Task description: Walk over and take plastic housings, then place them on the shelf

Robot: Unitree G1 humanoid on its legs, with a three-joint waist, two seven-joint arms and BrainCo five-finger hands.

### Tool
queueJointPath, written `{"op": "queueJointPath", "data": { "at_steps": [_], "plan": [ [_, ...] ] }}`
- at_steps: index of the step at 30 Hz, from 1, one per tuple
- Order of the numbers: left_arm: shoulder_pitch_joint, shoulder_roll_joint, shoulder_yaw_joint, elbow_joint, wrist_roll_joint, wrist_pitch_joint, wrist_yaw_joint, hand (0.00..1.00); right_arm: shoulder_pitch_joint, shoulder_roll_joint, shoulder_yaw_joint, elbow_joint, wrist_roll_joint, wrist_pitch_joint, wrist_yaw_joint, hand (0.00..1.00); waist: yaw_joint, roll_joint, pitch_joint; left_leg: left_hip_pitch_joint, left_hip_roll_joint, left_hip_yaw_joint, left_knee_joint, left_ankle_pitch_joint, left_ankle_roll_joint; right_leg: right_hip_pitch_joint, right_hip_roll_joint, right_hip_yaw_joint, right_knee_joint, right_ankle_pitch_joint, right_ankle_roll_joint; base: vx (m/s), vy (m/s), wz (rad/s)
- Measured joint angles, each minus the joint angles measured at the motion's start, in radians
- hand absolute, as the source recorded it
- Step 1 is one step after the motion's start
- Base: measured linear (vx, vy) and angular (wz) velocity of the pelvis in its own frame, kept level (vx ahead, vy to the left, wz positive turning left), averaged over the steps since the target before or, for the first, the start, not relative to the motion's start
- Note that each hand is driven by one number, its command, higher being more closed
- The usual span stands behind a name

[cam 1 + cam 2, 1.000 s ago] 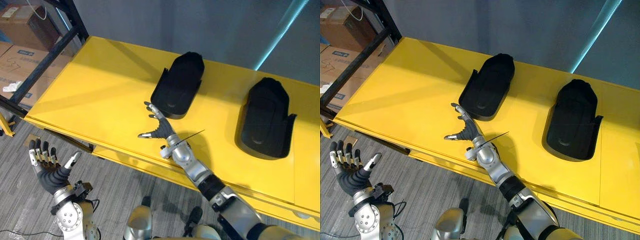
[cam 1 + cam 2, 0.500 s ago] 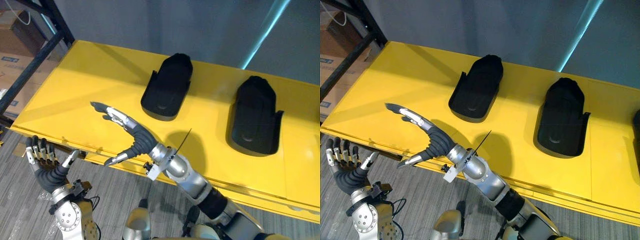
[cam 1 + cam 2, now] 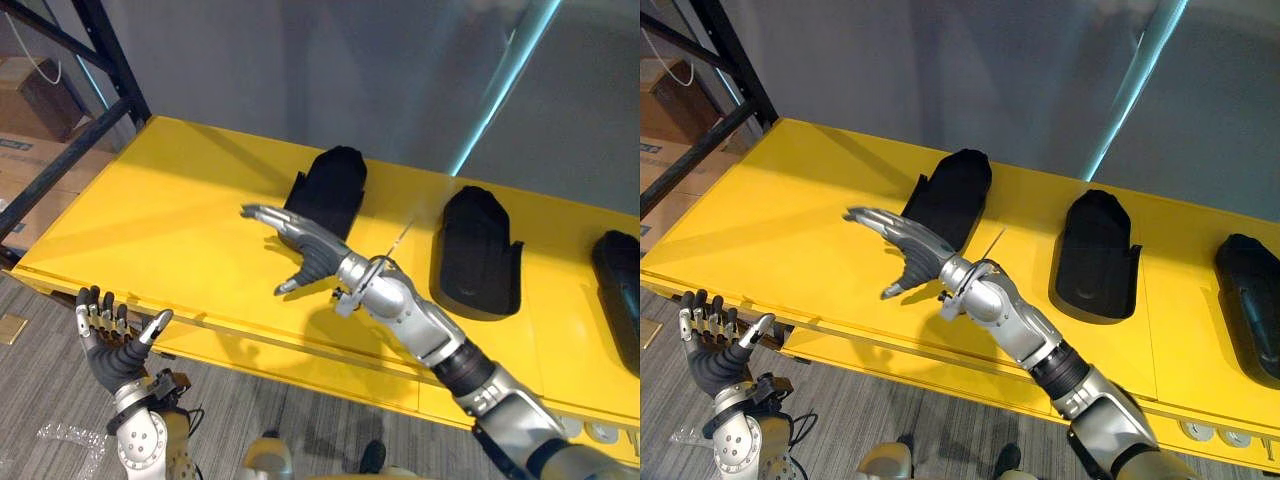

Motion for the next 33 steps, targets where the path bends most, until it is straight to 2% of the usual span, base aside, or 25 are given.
{"op": "queueJointPath", "data": {
  "at_steps": [7,10,18,26,33],
  "plan": [
    [-0.014,0.001,0.015,0.012,0.001,-0.012,-0.038,0.00,-0.012,-0.033,0.013,0.126,0.001,0.045,-0.019,0.00,0.014,-0.004,-0.017,0.000,-0.002,-0.010,-0.009,0.007,-0.001,0.000,0.000,-0.011,0.000,0.001,0.001,0.01,0.006,0.04],
    [-0.024,0.002,0.015,0.012,0.002,-0.012,-0.044,0.00,-0.026,-0.036,0.011,0.194,0.001,0.079,-0.032,0.00,0.022,-0.004,-0.017,0.000,-0.002,-0.010,-0.009,0.007,-0.001,0.000,-0.001,-0.011,0.000,0.001,0.001,0.00,0.000,0.00],
    [-0.037,0.003,0.023,0.012,0.007,-0.010,-0.068,0.00,-0.028,-0.048,-0.038,0.233,0.001,0.077,-0.045,0.00,0.028,-0.003,-0.017,0.001,-0.003,-0.010,-0.006,0.007,-0.001,0.000,-0.002,-0.010,0.000,0.003,0.003,0.00,0.000,0.00],
    [-0.040,0.022,0.023,0.010,0.006,0.000,-0.078,0.00,-0.029,-0.049,-0.036,0.241,0.058,0.077,0.051,0.00,0.028,-0.003,-0.017,0.001,-0.004,-0.004,-0.005,0.007,-0.001,0.000,-0.003,-0.006,0.000,0.004,0.004,0.00,0.000,0.00],
    [-0.041,0.036,0.022,0.009,0.006,0.012,-0.084,0.00,-0.044,-0.063,-0.029,0.243,0.130,0.054,0.131,0.00,0.028,-0.004,-0.017,0.003,-0.003,-0.003,0.000,0.007,-0.001,0.001,-0.003,-0.006,0.000,0.005,0.004,0.00,0.000,0.00]
  ]
}}
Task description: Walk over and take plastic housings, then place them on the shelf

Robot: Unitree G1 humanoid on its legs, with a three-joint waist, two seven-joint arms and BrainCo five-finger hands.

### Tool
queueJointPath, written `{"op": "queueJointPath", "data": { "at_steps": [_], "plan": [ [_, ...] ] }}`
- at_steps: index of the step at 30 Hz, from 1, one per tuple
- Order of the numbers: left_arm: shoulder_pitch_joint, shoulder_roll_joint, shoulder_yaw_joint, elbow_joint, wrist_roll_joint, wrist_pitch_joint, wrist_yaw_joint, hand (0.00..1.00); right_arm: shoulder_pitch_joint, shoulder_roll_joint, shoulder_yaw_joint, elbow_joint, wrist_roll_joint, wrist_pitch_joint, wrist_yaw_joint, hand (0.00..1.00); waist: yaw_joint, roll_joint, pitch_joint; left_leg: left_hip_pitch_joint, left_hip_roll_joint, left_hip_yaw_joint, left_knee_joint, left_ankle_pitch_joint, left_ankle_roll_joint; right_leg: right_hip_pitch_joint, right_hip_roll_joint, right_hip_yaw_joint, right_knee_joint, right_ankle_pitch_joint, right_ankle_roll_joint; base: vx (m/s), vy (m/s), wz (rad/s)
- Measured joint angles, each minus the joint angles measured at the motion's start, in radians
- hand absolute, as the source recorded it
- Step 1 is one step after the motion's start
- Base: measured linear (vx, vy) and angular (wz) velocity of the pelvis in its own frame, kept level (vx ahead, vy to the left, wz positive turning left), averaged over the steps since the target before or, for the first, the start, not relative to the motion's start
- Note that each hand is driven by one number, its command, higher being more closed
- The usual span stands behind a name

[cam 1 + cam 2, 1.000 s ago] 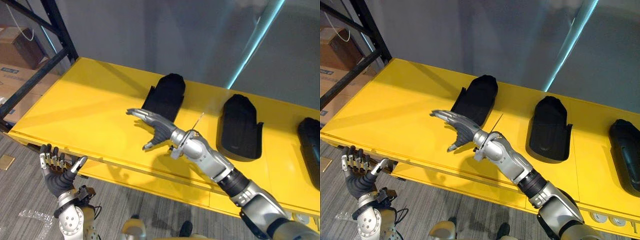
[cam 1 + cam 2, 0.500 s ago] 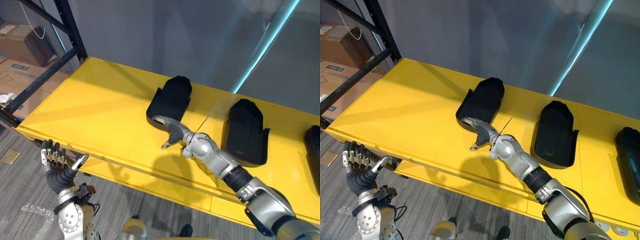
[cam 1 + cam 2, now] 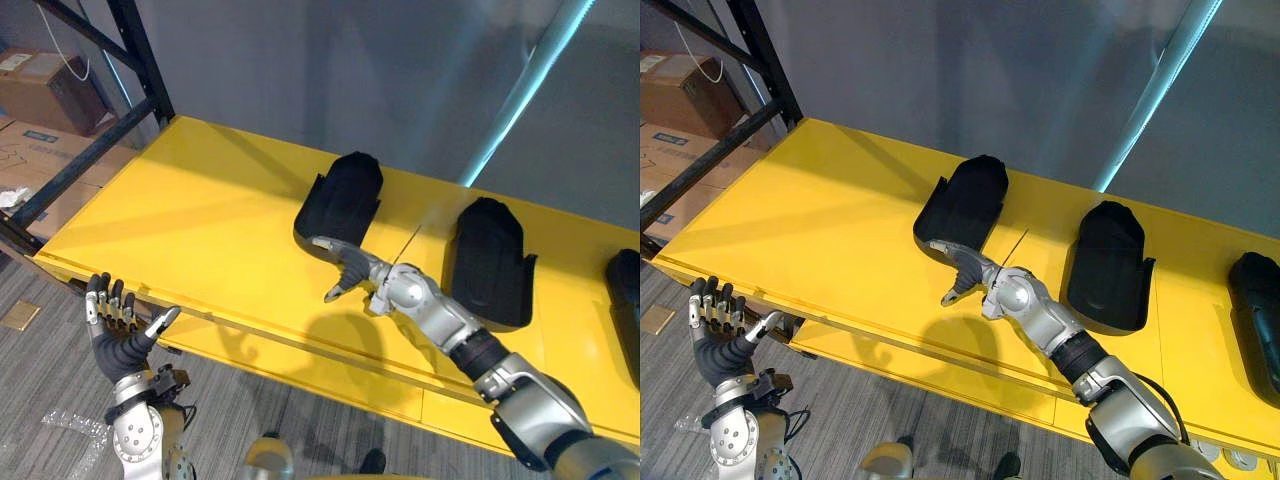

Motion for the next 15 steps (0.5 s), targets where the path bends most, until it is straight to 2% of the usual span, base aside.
{"op": "queueJointPath", "data": {
  "at_steps": [5,9,15],
  "plan": [
    [0.000,0.000,0.000,-0.002,0.000,0.021,-0.001,0.00,-0.016,-0.016,0.025,-0.036,0.028,0.001,0.063,0.00,0.000,-0.004,-0.003,0.001,0.001,0.001,0.010,0.000,0.000,0.001,0.001,0.001,0.000,0.002,0.000,0.00,0.000,-0.01],
    [0.002,0.001,0.000,-0.002,0.000,0.023,-0.012,0.00,-0.016,-0.022,0.051,-0.076,0.039,0.003,0.080,0.00,0.000,-0.012,-0.022,-0.001,0.004,0.006,0.012,-0.003,0.000,0.001,0.003,0.006,0.000,0.003,0.000,-0.01,0.004,-0.04],
    [0.002,0.001,0.000,-0.002,0.000,0.028,-0.028,0.00,-0.016,-0.031,0.051,-0.104,0.046,0.003,0.109,0.00,0.000,-0.006,-0.040,-0.003,0.006,0.012,0.019,-0.010,0.002,0.001,0.003,0.012,0.000,0.002,0.000,-0.01,0.006,-0.03]
  ]
}}
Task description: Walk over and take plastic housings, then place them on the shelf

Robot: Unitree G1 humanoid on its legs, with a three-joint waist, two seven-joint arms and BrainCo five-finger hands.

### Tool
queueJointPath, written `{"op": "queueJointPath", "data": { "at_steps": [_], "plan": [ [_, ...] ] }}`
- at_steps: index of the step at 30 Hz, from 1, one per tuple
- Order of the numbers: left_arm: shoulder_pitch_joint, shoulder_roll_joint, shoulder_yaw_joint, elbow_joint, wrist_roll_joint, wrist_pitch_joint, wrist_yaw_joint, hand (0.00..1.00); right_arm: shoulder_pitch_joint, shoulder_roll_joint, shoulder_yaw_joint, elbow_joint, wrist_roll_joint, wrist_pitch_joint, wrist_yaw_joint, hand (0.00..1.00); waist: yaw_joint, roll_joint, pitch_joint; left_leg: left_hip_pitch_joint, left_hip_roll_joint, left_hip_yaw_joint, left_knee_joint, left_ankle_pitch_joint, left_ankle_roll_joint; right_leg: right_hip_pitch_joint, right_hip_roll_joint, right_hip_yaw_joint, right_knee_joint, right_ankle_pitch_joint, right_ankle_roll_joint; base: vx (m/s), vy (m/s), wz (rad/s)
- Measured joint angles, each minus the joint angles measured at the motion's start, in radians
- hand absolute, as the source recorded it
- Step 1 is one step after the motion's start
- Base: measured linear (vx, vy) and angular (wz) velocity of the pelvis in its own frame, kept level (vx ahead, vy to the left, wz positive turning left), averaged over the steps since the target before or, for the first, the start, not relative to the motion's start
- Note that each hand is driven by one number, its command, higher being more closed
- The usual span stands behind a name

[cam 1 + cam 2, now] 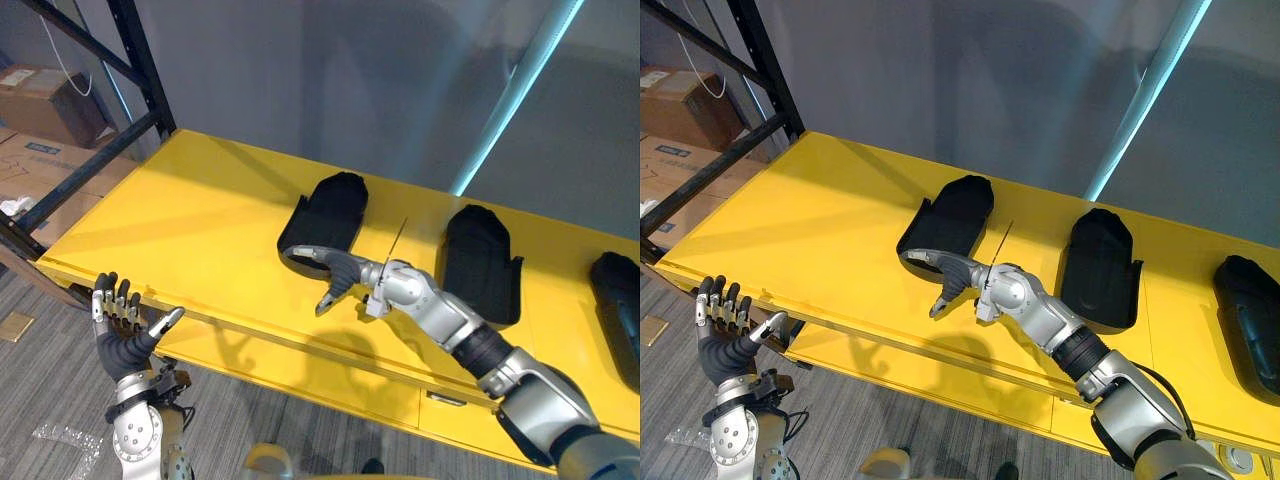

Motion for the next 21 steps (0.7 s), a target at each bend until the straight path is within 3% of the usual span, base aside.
{"op": "queueJointPath", "data": {
  "at_steps": [3,7,10,14,17,21],
  "plan": [
    [0.000,0.000,0.000,0.000,0.000,0.001,0.000,0.00,0.000,-0.011,0.001,-0.020,-0.002,0.001,0.002,0.00,0.000,-0.001,0.000,0.000,0.000,0.000,0.002,0.000,0.000,0.000,0.000,0.000,0.000,0.000,0.000,0.00,0.000,0.00],
    [0.000,0.001,-0.001,0.000,0.000,0.009,-0.001,0.00,0.000,-0.012,-0.001,-0.033,-0.053,0.001,-0.096,0.00,0.000,-0.003,-0.002,0.001,-0.001,-0.001,0.005,0.000,0.000,-0.001,-0.001,-0.001,0.000,0.000,0.000,0.00,0.000,0.00],
    [0.000,0.001,-0.004,0.000,-0.001,0.010,-0.001,0.00,0.002,-0.008,-0.048,-0.022,-0.135,-0.015,-0.274,0.00,0.000,-0.002,-0.002,0.000,-0.001,-0.001,0.008,0.000,0.000,-0.001,-0.001,-0.001,0.000,0.000,0.001,0.00,0.000,0.00],
    [0.000,0.001,-0.011,0.004,-0.008,0.000,-0.001,0.00,0.006,0.004,-0.202,-0.023,-0.218,-0.095,-0.486,0.00,-0.006,-0.001,-0.001,0.000,-0.001,0.001,0.007,-0.003,0.000,-0.002,-0.001,0.003,0.000,0.000,0.000,-0.01,0.004,-0.01],
    [0.005,0.000,-0.025,0.002,-0.008,-0.015,-0.015,0.00,0.093,0.036,-0.328,-0.185,-0.211,-0.120,-0.587,0.00,-0.024,0.001,-0.003,0.003,0.001,0.025,0.011,-0.008,-0.001,-0.014,-0.001,0.023,0.000,0.001,0.001,0.00,0.022,-0.18],
    [0.012,0.000,-0.051,-0.049,-0.018,-0.025,-0.050,0.00,0.328,0.077,-0.480,-0.513,-0.082,-0.137,-0.615,0.00,-0.075,0.003,-0.004,0.023,0.012,0.093,0.011,-0.021,-0.005,-0.034,0.010,0.089,0.000,0.010,0.002,0.02,0.026,-0.47]
  ]
}}
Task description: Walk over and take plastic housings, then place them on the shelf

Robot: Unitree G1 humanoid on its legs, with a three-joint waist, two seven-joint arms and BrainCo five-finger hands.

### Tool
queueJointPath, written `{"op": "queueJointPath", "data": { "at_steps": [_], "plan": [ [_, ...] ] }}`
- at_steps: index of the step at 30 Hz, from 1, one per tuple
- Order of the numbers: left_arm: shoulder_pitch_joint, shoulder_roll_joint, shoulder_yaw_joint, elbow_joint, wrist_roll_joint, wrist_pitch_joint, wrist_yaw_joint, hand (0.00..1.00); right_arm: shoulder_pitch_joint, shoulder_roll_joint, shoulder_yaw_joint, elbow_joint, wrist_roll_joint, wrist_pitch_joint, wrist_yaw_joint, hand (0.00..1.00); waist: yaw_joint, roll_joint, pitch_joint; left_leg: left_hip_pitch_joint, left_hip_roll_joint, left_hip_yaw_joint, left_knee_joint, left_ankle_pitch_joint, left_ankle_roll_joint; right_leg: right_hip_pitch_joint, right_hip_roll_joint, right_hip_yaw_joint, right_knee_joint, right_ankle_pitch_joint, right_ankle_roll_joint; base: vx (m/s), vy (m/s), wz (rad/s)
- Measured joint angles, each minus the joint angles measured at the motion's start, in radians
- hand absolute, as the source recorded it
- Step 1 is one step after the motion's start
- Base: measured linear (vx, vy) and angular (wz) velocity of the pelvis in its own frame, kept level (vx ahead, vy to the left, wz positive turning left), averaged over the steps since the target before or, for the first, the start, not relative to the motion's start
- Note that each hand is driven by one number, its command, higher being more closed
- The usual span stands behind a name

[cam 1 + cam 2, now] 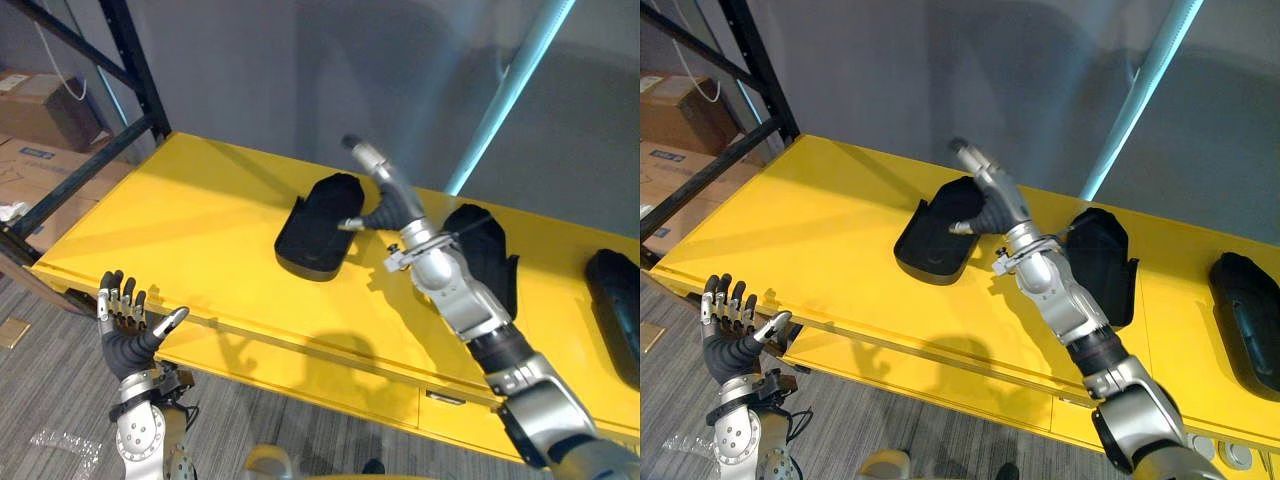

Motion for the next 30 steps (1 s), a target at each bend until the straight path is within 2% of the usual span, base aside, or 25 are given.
{"op": "queueJointPath", "data": {
  "at_steps": [1,2,5,7,9,10,11,12,13,14,15,17,20,23,25,26,27,29,30],
  "plan": [
    [0.006,0.001,-0.017,-0.057,-0.002,-0.006,-0.010,0.00,0.128,0.035,-0.077,-0.092,0.056,0.000,-0.002,0.00,-0.030,0.002,-0.003,0.022,0.010,0.035,0.001,-0.012,-0.002,0.000,0.003,0.038,0.000,0.001,-0.001,0.02,0.027,-0.65],
    [0.006,0.001,-0.021,-0.068,-0.003,-0.006,-0.013,0.00,0.152,0.040,-0.092,-0.108,0.069,0.000,-0.003,0.00,-0.035,0.003,-0.004,0.027,0.011,0.044,0.001,-0.013,-0.003,0.000,0.004,0.042,0.000,0.001,-0.001,0.02,0.034,-0.75],
    [-0.002,0.000,-0.070,-0.152,-0.036,-0.026,-0.059,0.00,0.380,0.092,-0.260,-0.203,0.125,-0.002,-0.021,0.00,-0.122,0.037,-0.022,0.079,0.023,0.133,-0.003,-0.041,-0.003,-0.008,0.019,0.131,0.000,0.007,0.002,0.00,0.026,-0.76],
    [-0.018,0.001,-0.094,-0.174,-0.038,-0.028,-0.075,0.00,0.460,0.114,-0.337,-0.224,0.166,-0.006,-0.023,0.00,-0.151,0.059,-0.038,0.087,0.031,0.187,-0.003,-0.055,-0.003,-0.026,0.032,0.180,-0.001,0.009,0.004,-0.02,0.012,-0.88],
    [-0.057,0.001,-0.139,-0.189,-0.038,-0.029,-0.080,0.00,0.569,0.166,-0.449,-0.235,0.248,-0.022,-0.035,0.00,-0.204,0.082,-0.054,0.109,0.039,0.262,-0.004,-0.065,-0.005,-0.059,0.049,0.249,-0.002,0.018,0.002,0.02,0.001,-0.97],
    [-0.067,0.001,-0.149,-0.190,-0.038,-0.029,-0.080,0.00,0.595,0.179,-0.470,-0.235,0.266,-0.023,-0.035,0.00,-0.218,0.086,-0.055,0.116,0.042,0.278,-0.006,-0.066,-0.007,-0.065,0.059,0.267,-0.001,0.024,0.001,0.02,-0.015,-1.07],
    [-0.088,0.002,-0.183,-0.192,-0.037,-0.029,-0.080,0.00,0.671,0.215,-0.516,-0.235,0.298,-0.025,-0.029,0.00,-0.250,0.093,-0.056,0.133,0.050,0.334,-0.010,-0.070,-0.013,-0.084,0.075,0.320,-0.001,0.035,-0.002,0.00,-0.018,-0.85],
    [-0.092,0.002,-0.188,-0.192,-0.037,-0.029,-0.080,0.00,0.684,0.220,-0.521,-0.235,0.301,-0.025,-0.029,0.00,-0.256,0.093,-0.056,0.136,0.051,0.345,-0.011,-0.071,-0.013,-0.088,0.077,0.329,-0.001,0.036,-0.003,-0.04,-0.031,-0.99],
    [-0.105,0.003,-0.207,-0.192,-0.038,-0.029,-0.078,0.00,0.727,0.241,-0.537,-0.235,0.303,-0.039,-0.018,0.00,-0.280,0.092,-0.055,0.146,0.055,0.379,-0.013,-0.072,-0.014,-0.100,0.092,0.360,-0.002,0.042,-0.004,-0.05,-0.030,-0.60],
    [-0.111,0.003,-0.215,-0.192,-0.038,-0.029,-0.077,0.00,0.746,0.250,-0.544,-0.235,0.304,-0.049,-0.014,0.00,-0.289,0.091,-0.054,0.151,0.056,0.397,-0.015,-0.072,-0.015,-0.106,0.096,0.375,-0.006,0.044,-0.005,-0.09,-0.056,-0.82],
    [-0.123,0.003,-0.230,-0.192,-0.039,-0.029,-0.070,0.00,0.776,0.266,-0.555,-0.235,0.322,-0.071,-0.012,0.00,-0.311,0.088,-0.051,0.161,0.060,0.430,-0.016,-0.074,-0.018,-0.115,0.107,0.398,-0.009,0.044,-0.005,-0.10,-0.053,-0.77],
    [-0.144,0.003,-0.261,-0.192,-0.038,-0.029,-0.038,0.00,0.813,0.297,-0.564,-0.236,0.363,-0.133,0.000,0.00,-0.336,0.089,-0.047,0.176,0.061,0.475,-0.022,-0.074,-0.018,-0.125,0.108,0.389,-0.009,0.041,-0.014,-0.09,-0.045,-0.71],
    [-0.166,0.002,-0.308,-0.192,-0.030,-0.028,-0.002,0.00,0.837,0.313,-0.554,-0.240,0.384,-0.194,0.021,0.00,-0.342,0.107,-0.031,0.206,0.061,0.517,-0.038,-0.075,-0.020,-0.126,0.107,0.364,-0.009,0.055,-0.020,-0.08,-0.037,-0.46],
    [-0.177,0.002,-0.326,-0.207,-0.018,-0.026,0.014,0.00,0.823,0.312,-0.520,-0.244,0.389,-0.213,0.053,0.00,-0.342,0.130,-0.018,0.205,0.062,0.513,-0.039,-0.075,-0.021,-0.126,0.108,0.359,-0.009,0.055,-0.021,-0.05,-0.042,0.01],
    [-0.175,0.003,-0.318,-0.220,-0.014,-0.025,0.021,0.00,0.796,0.307,-0.488,-0.243,0.390,-0.212,0.059,0.00,-0.331,0.134,-0.019,0.195,0.054,0.487,-0.013,-0.079,-0.013,-0.139,0.113,0.371,-0.010,0.056,-0.022,-0.06,-0.033,-0.18],
    [-0.162,0.003,-0.285,-0.245,0.008,-0.025,0.028,0.00,0.752,0.298,-0.452,-0.232,0.409,-0.212,0.076,0.00,-0.305,0.128,-0.013,0.155,0.059,0.381,0.076,-0.092,0.029,-0.150,0.115,0.405,-0.009,0.064,-0.025,-0.08,-0.030,-0.90],
    [-0.131,0.003,-0.241,-0.295,0.020,-0.026,0.073,0.00,0.665,0.244,-0.411,-0.202,0.437,-0.214,0.112,0.00,-0.268,0.122,0.016,0.077,0.063,0.210,0.236,-0.127,0.111,-0.152,0.129,0.456,0.000,0.062,-0.029,-0.08,-0.008,-1.06],
    [-0.111,0.004,-0.212,-0.318,0.020,-0.027,0.096,0.00,0.586,0.185,-0.394,-0.171,0.446,-0.215,0.124,0.00,-0.246,0.131,0.046,0.033,0.058,0.098,0.337,-0.154,0.139,-0.151,0.134,0.481,0.000,0.060,-0.033,-0.09,0.083,-0.83],
    [-0.089,0.004,-0.203,-0.321,0.020,-0.027,0.101,0.00,0.523,0.137,-0.381,-0.140,0.447,-0.214,0.121,0.00,-0.224,0.153,0.053,0.015,0.049,0.018,0.368,-0.191,0.149,-0.165,0.146,0.484,0.000,0.063,-0.039,-0.16,0.177,-0.66]
  ]
}}
